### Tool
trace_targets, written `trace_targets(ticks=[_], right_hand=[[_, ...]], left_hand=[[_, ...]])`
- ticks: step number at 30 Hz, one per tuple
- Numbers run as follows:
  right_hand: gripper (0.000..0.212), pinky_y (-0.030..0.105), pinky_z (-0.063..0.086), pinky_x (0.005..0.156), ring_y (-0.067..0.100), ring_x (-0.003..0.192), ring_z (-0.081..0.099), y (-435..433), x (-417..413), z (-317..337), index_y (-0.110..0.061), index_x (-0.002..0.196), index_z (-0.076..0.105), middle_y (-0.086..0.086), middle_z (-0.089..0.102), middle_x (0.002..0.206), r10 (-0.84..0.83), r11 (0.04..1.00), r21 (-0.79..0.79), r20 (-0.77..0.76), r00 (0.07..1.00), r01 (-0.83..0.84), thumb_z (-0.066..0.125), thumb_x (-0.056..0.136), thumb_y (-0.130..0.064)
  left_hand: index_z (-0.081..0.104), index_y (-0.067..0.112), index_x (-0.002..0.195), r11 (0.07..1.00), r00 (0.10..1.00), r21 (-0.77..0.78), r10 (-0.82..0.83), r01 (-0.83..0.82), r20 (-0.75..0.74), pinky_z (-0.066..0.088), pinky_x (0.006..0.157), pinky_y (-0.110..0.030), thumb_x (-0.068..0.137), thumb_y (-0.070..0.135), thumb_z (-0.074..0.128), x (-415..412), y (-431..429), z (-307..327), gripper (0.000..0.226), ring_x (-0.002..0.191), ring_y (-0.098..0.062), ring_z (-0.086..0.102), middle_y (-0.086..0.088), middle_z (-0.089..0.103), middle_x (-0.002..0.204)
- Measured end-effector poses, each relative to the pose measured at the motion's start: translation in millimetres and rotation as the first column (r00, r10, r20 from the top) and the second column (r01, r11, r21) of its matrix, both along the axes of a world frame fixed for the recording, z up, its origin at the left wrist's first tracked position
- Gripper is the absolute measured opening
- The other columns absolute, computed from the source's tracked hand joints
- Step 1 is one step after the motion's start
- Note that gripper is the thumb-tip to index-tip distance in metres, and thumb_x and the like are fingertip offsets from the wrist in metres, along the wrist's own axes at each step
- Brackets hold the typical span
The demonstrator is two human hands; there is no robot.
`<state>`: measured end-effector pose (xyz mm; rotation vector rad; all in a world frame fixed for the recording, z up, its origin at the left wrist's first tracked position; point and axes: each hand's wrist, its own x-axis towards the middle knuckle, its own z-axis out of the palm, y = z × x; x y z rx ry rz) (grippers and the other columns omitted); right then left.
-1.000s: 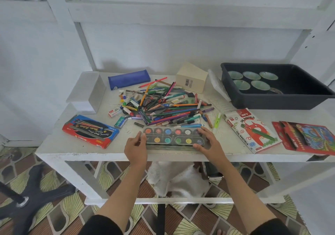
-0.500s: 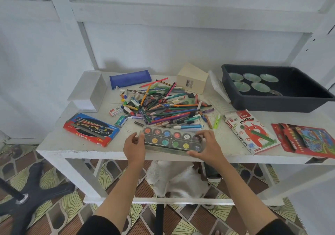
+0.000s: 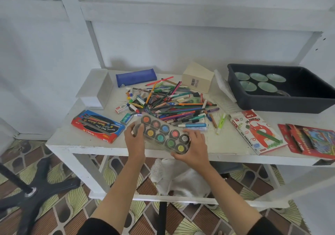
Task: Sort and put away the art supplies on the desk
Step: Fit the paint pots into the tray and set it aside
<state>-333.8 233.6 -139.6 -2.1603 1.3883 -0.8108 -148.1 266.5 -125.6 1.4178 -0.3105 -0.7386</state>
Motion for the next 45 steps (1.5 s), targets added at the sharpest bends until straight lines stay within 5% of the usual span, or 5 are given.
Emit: trace_targets(ticks=[9, 16, 26, 40, 45], right_hand=[[0.092, 0.039, 0.043, 0.085, 0.020, 0.109, 0.039, 18.4, 29.6, 12.2, -0.020, 0.129, 0.046, 0.000, 0.047, 0.118, -0.218, 0.976, 0.031, 0.102, 0.971, 0.216, 0.083, 0.051, -0.051], [0.030, 0.031, 0.049, 0.082, 0.007, 0.094, 0.056, 3.8, -9.5, 35.5, -0.028, 0.113, 0.053, -0.006, 0.057, 0.107, -0.135, 0.977, 0.203, 0.318, 0.938, 0.072, 0.059, 0.088, -0.043], [0.032, 0.023, 0.055, 0.078, 0.006, 0.096, 0.064, -11.8, -95.4, 62.1, -0.030, 0.123, 0.050, -0.008, 0.062, 0.110, -0.325, 0.938, 0.312, 0.647, 0.690, 0.150, 0.057, 0.092, -0.030], [0.023, 0.006, 0.046, 0.060, -0.007, 0.076, 0.061, -68.0, -344.0, 76.4, -0.032, 0.115, 0.050, -0.008, 0.061, 0.100, -0.588, 0.808, 0.377, 0.490, 0.643, 0.452, 0.056, 0.093, -0.025], [0.077, 0.018, 0.036, 0.091, 0.011, 0.111, 0.046, -86.2, -427.5, 81.6, -0.024, 0.143, 0.032, 0.000, 0.039, 0.121, -0.552, 0.797, 0.365, 0.116, 0.826, 0.481, 0.074, 0.078, -0.030]], left_hand=[[0.018, 0.032, 0.145, 0.962, 0.888, -0.144, -0.270, 0.232, -0.372, 0.056, 0.068, -0.038, 0.095, 0.017, 0.056, -49.3, 1.1, 19.0, 0.066, 0.094, -0.020, 0.064, -0.002, 0.062, 0.114], [0.036, 0.031, 0.143, 0.896, 0.890, -0.182, -0.433, 0.406, -0.145, 0.056, 0.069, -0.037, 0.097, 0.024, 0.051, -56.9, -12.8, 27.5, 0.049, 0.098, -0.020, 0.068, 0.002, 0.067, 0.117], [0.027, 0.036, 0.147, 0.696, 0.708, -0.178, -0.706, 0.696, 0.009, 0.050, 0.096, -0.046, 0.097, 0.027, 0.052, -164.4, -70.9, 46.8, 0.056, 0.115, -0.021, 0.060, 0.000, 0.054, 0.136], [0.026, 0.032, 0.142, 0.358, 0.346, -0.168, -0.933, 0.919, -0.097, 0.051, 0.093, -0.049, 0.098, 0.009, 0.047, -421.5, -157.5, 40.8, 0.054, 0.108, -0.025, 0.064, -0.007, 0.057, 0.130], [0.010, 0.035, 0.149, 0.356, 0.330, -0.132, -0.925, 0.925, -0.186, 0.049, 0.098, -0.045, 0.099, 0.010, 0.045, -503.8, -176.3, 27.8, 0.066, 0.119, -0.023, 0.056, -0.007, 0.047, 0.142]])
